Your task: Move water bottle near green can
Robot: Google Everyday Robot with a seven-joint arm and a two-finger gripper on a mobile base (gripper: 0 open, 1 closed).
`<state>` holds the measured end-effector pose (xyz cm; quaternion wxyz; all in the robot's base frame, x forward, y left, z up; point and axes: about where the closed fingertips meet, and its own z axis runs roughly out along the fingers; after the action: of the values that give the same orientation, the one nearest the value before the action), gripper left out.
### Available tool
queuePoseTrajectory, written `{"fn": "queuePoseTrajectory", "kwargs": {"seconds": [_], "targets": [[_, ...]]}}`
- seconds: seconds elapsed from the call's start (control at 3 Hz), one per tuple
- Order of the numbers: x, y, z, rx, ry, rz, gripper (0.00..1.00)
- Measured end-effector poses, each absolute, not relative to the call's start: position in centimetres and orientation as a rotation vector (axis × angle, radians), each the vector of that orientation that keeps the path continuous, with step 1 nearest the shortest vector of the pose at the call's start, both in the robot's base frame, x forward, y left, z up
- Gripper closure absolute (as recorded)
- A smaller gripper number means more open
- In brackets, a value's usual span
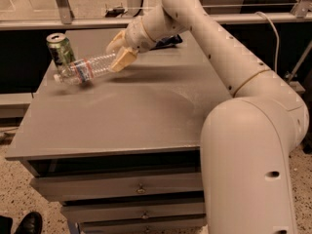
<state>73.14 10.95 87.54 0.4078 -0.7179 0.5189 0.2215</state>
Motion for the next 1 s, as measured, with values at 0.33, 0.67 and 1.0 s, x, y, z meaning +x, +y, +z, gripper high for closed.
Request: {"fn": "queuePoseTrajectory", "kwargs": {"seconds": [0.33, 0.67, 1.0], "targets": [[73.26, 11.47, 87.48, -1.822, 1.311, 0.572, 0.69], [73.32, 11.86, 87.44, -1.827, 1.309, 0.581, 0.44], [73.41, 12.32, 87.38, -1.829, 1.307, 0.594, 0.13]]}}
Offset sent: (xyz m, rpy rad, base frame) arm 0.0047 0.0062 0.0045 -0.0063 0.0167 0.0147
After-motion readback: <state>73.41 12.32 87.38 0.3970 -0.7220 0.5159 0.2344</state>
